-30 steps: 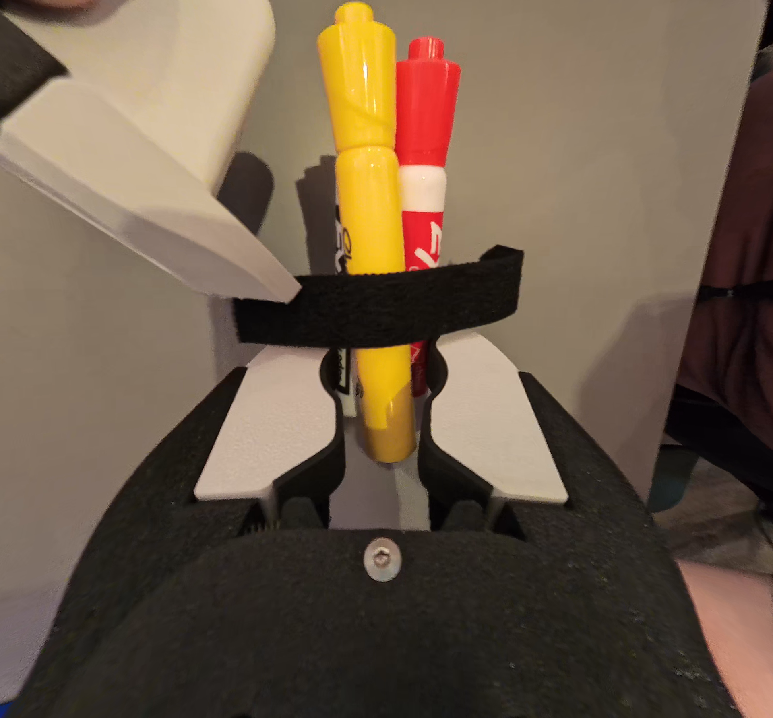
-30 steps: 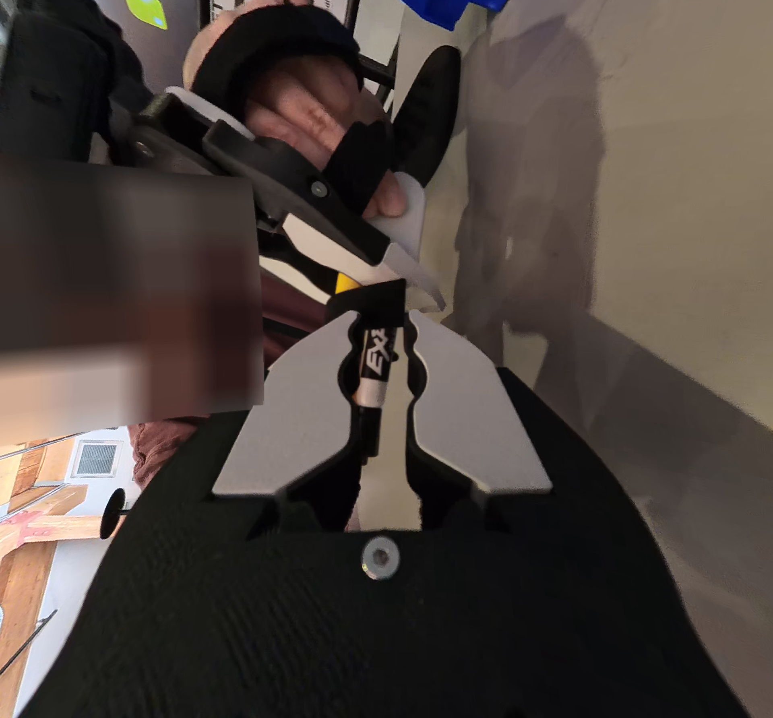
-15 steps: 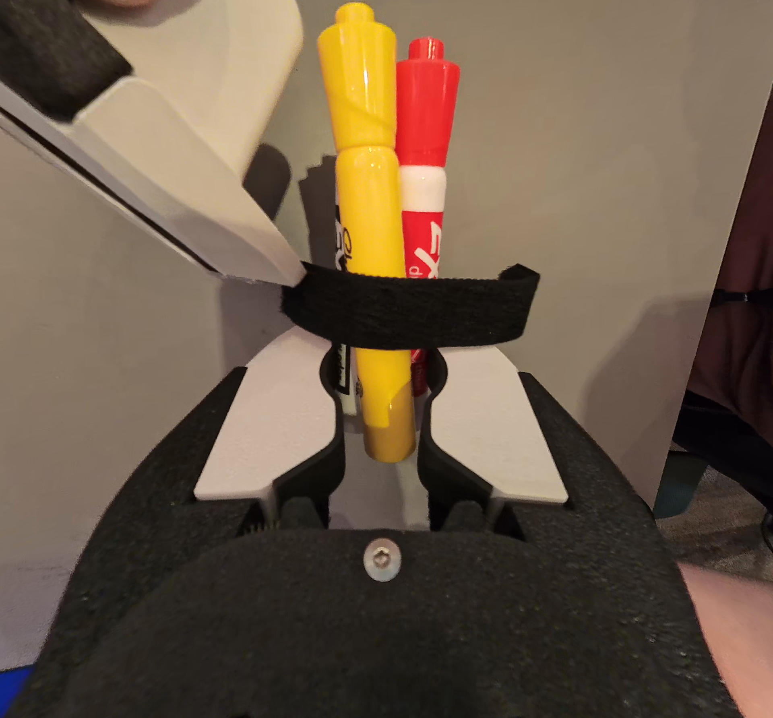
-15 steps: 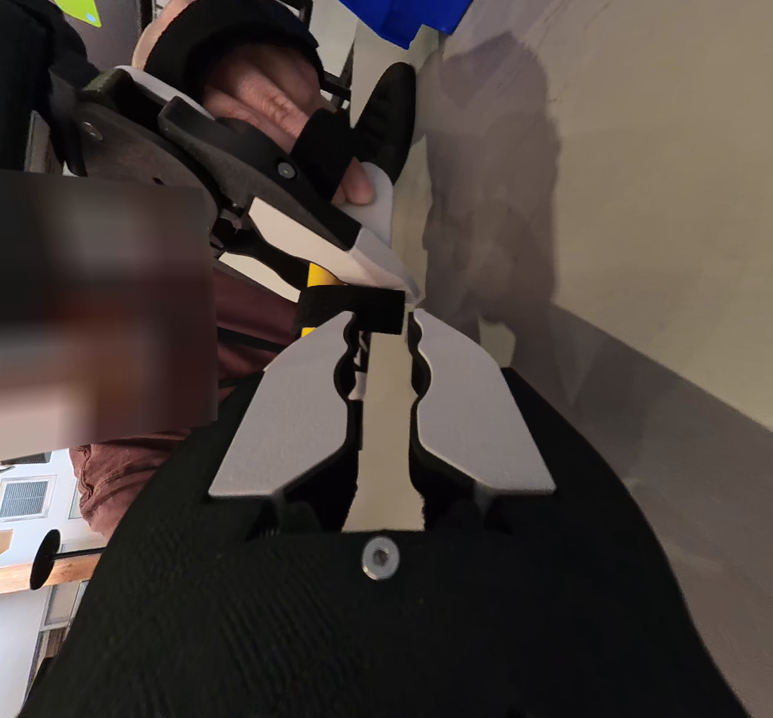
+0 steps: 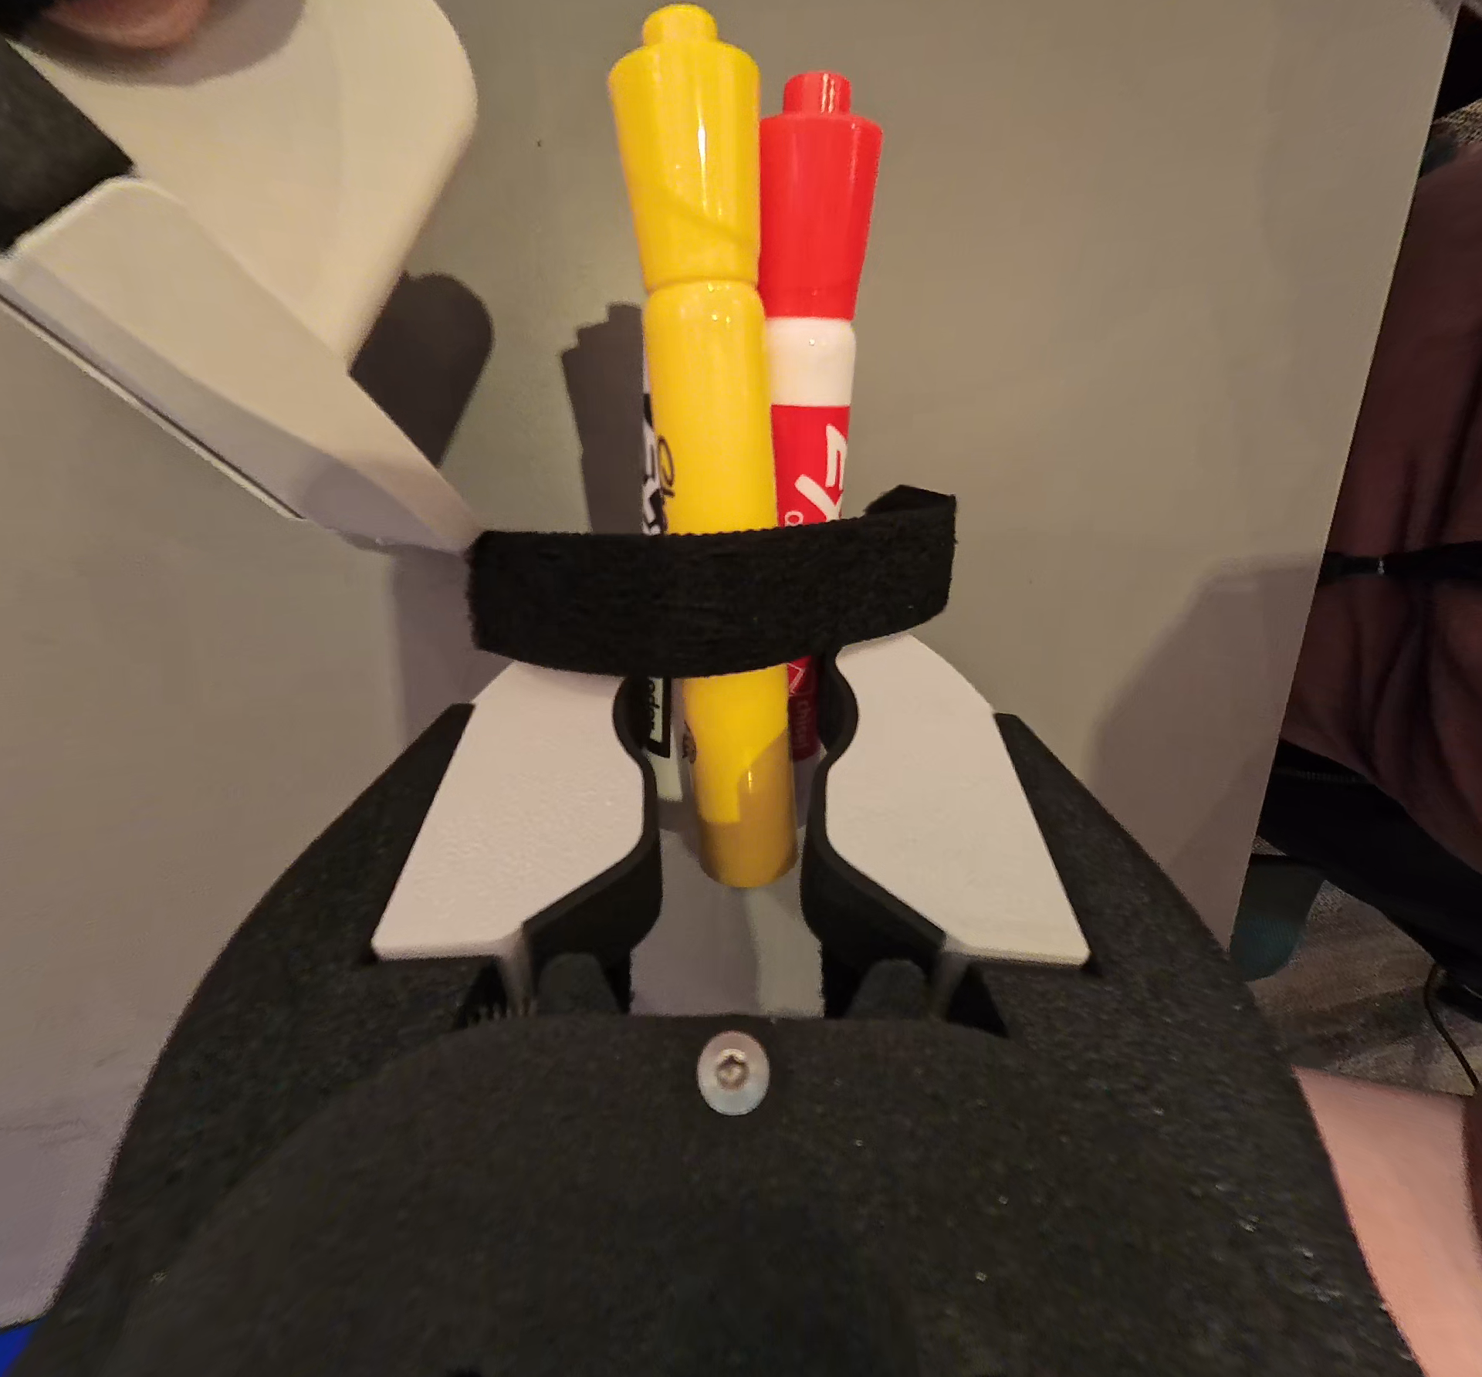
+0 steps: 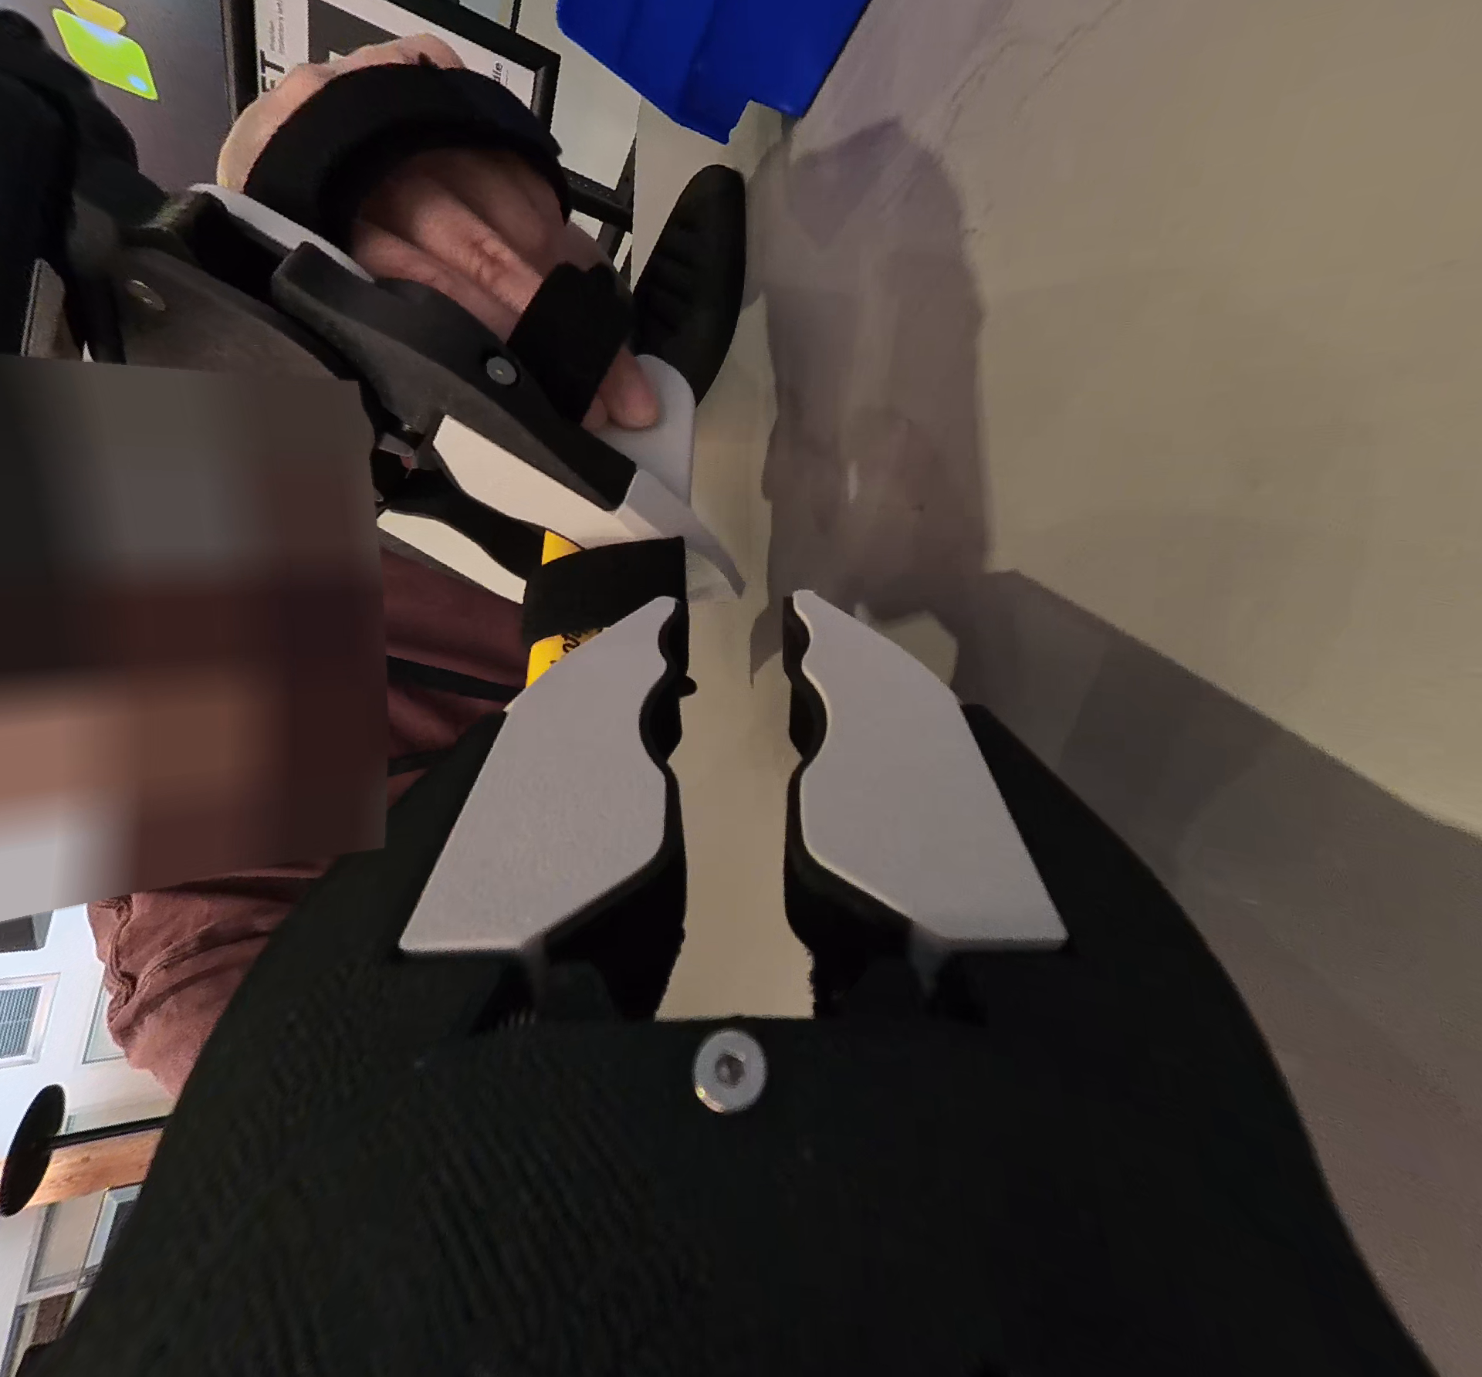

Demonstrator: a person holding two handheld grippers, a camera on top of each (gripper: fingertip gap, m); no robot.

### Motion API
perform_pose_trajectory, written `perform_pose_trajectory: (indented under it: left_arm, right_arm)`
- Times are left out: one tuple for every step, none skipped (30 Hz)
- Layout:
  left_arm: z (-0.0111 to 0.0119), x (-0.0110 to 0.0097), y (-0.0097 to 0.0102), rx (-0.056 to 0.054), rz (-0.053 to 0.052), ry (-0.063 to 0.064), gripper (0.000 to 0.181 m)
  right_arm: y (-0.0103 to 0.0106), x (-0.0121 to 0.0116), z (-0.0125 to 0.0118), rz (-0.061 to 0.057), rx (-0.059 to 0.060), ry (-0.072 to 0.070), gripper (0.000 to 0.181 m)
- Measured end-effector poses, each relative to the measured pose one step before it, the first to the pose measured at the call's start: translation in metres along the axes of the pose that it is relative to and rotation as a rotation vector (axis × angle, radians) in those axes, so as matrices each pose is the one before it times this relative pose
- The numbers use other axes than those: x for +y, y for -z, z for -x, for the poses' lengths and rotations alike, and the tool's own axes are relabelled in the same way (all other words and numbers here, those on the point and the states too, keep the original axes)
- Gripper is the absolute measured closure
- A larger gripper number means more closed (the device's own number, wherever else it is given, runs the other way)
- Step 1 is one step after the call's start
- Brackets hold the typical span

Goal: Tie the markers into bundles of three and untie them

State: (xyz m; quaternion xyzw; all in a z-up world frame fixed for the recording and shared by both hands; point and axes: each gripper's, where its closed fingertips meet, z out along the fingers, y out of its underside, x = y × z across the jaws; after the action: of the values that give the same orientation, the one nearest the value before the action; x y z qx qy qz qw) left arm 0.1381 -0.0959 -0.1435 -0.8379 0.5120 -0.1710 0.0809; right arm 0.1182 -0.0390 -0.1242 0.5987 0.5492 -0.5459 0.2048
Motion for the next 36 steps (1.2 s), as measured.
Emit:
perform_pose_trajectory:
  left_arm:
    - [-0.00092, -0.00069, 0.00005, 0.0086, -0.005, 0.003, 0.143]
    - [-0.00111, -0.00026, 0.00006, 0.0105, -0.0035, 0.0041, 0.143]
    - [-0.00087, -0.00012, -0.00015, 0.0099, -0.0021, 0.0034, 0.143]
    - [0.00015, -0.00005, -0.00018, 0.0024, -0.0023, 0.0002, 0.143]
    - [0.00033, 0.00059, -0.00001, 0.0011, 0.0019, 0.0025, 0.143]
    - [-0.00052, 0.00105, -0.0002, 0.0074, 0.0032, 0.0055, 0.143]
    - [-0.00075, 0.0006, -0.00039, 0.0088, 0.0005, 0.0023, 0.143]
    - [-0.00011, 0.00026, -0.00033, 0.0053, -0.0019, 0.0008, 0.143]
    - [0.00066, 0.00021, -0.00033, 0.0027, -0.0007, 0.0045, 0.143]
    - [0.00083, 0.00061, -0.00061, 0.0028, 0.0015, 0.0051, 0.143]
    - [0.00055, 0.00106, -0.00081, 0.0041, 0.0035, 0.0025, 0.143]
    - [0.00084, 0.00119, -0.00085, 0.0029, 0.0037, 0.0016, 0.143]
    - [0.00135, 0.0011, -0.00082, -0.0007, 0.0038, 0.0035, 0.143]
    - [0.00112, 0.00083, -0.00081, 0.0, 0.0037, 0.0051, 0.143]
    - [0.00024, 0.00067, -0.00088, 0.0045, 0.0041, 0.003, 0.143]
    - [0.00014, 0.00039, -0.00071, 0.0021, 0.002, -0.0015, 0.143]
    - [0.00022, 0.00023, -0.00054, 0.0003, 0.0022, 0.0003, 0.143]
    - [0.00038, 0.00034, -0.00034, -0.0002, 0.0025, 0.0011, 0.143]
    - [0.00034, 0.0001, -0.0003, 0.0001, 0.0, -0.0004, 0.143]
    - [-0.00019, 0.00019, -0.00021, 0.0033, 0.0011, 0.0025, 0.143]
    - [0.00051, 0.00004, -0.00018, -0.0021, 0.0014, 0.0008, 0.143]
    - [0.00019, 0.0004, -0.00016, -0.0026, 0.0035, -0.001, 0.143]
    - [-0.0002, 0.0004, 0.0, 0.0003, 0.0023, -0.0014, 0.143]
    - [-0.00037, -0.00023, 0.00017, 0.0009, -0.0003, -0.0001, 0.143]
    - [-0.00023, -0.00037, 0.00017, -0.0011, -0.0009, -0.0006, 0.143]
    - [-0.00047, -0.00033, 0.00033, -0.0013, -0.0003, -0.0008, 0.143]
    - [-0.00056, -0.00028, 0.00046, 0.0, -0.0003, -0.0016, 0.143]
    - [-0.00091, -0.00004, 0.00043, 0.0013, -0.0006, -0.0032, 0.143]
    - [-0.00077, 0.0001, 0.00058, 0.0007, 0.0006, -0.0011, 0.143]
    - [-0.00051, 0.00042, 0.00064, -0.0014, 0.0022, 0.0001, 0.143]
    - [0.00002, 0.00011, 0.00066, -0.0054, 0.0005, -0.0026, 0.143]
    - [-0.00024, 0.00004, 0.00068, -0.0022, -0.0005, -0.0011, 0.143]
    - [-0.00066, -0.00043, 0.00059, 0.0006, -0.0023, -0.0008, 0.143]
    - [-0.00056, -0.0002, 0.00063, -0.0008, -0.0019, -0.0014, 0.143]
    - [-0.00042, 0.00003, 0.00055, -0.0007, 0.0004, 0.0012, 0.143]
    - [-0.0003, -0.00015, 0.00063, -0.0021, -0.001, 0.0001, 0.143]
  right_arm:
    - [0.00053, -0.0002, -0.00044, -0.0019, 0.005, 0.0019, 0.157]
    - [0.00099, -0.00064, -0.0011, -0.0057, 0.0084, 0.0015, 0.157]
    - [0.00161, -0.00127, -0.00131, -0.01, 0.0081, 0.0011, 0.157]
    - [0.00224, -0.0014, -0.00128, -0.013, 0.0069, -0.0002, 0.156]
    - [0.00323, -0.00177, -0.00134, -0.0154, 0.0065, -0.0004, 0.157]
    - [0.0042, -0.00188, -0.00133, -0.0181, 0.0087, 0.0022, 0.157]
    - [0.00538, -0.00197, -0.00087, -0.0205, 0.0111, 0.01, 0.158]
    - [0.00616, -0.00216, 0.00025, -0.0247, 0.0102, 0.0192, 0.159]
    - [0.00683, -0.00263, 0.00148, -0.0289, 0.0091, 0.0274, 0.159]
    - [0.00751, -0.00325, 0.00165, -0.0333, 0.0153, 0.0383, 0.16]
    - [0.00782, -0.00324, 0.0013, -0.0355, 0.0246, 0.0491, 0.161]
    - [0.00812, -0.00336, 0.0013, -0.0377, 0.0287, 0.0547, 0.161]
    - [0.00834, -0.00333, 0.0017, -0.0406, 0.0285, 0.0525, 0.162]
    - [0.0082, -0.00271, 0.00351, -0.0399, 0.0213, 0.0509, 0.163]
    - [0.00768, -0.00241, 0.00803, -0.045, -0.0016, 0.062, 0.163]
    - [0.00672, -0.00096, 0.0126, -0.0405, -0.0193, 0.0757, 0.165]
    - [0.00563, 0.00224, 0.01104, -0.0156, 0.0042, 0.0742, 0.165]
    - [0.00478, 0.00486, 0.00702, 0.01, 0.035, 0.068, 0.166]
    - [0.00344, 0.00644, 0.00792, 0.0222, 0.0337, 0.0739, 0.166]
    - [0.00197, 0.0055, 0.01102, 0.0141, 0.0196, 0.0773, 0.166]
    - [0.0008, 0.00307, 0.01086, -0.0002, 0.0241, 0.065, 0.166]
    - [-0.00025, 0.00174, 0.01147, -0.0009, 0.0224, 0.0613, 0.166]
    - [-0.00202, -0.00005, 0.01111, 0.0004, 0.0291, 0.0656, 0.161]
    - [-0.00382, -0.00358, 0.00794, -0.0107, 0.0598, 0.0675, 0.144]
    - [-0.00541, -0.00672, 0.00572, -0.0221, 0.0827, 0.067, 0.13]
    - [-0.00606, -0.00694, 0.00784, -0.013, 0.0709, 0.0719, 0.133]
    - [-0.00615, -0.00649, 0.00965, 0.003, 0.0476, 0.0764, 0.136]
    - [-0.00614, -0.00613, 0.00972, 0.0123, 0.0282, 0.0707, 0.136]
    - [-0.00593, -0.0052, 0.00827, 0.016, 0.0145, 0.0516, 0.136]
    - [-0.00573, -0.00455, 0.00688, 0.01, -0.0002, 0.0206, 0.131]
    - [-0.00568, -0.0042, 0.00628, -0.0048, -0.0191, -0.021, 0.126]
    - [-0.00569, -0.00327, 0.00613, -0.0168, -0.0403, -0.0534, 0.122]
    - [-0.00519, -0.00062, 0.00289, -0.0115, -0.0335, -0.0521, 0.114]
    - [-0.00451, 0.00247, -0.00346, 0.0044, 0.0046, -0.0188, 0.107]
    - [-0.00425, 0.00537, -0.00557, 0.0208, 0.0213, 0.0179, 0.105]
    - [-0.00462, 0.00839, -0.00358, 0.0387, 0.0144, 0.0401, 0.111]
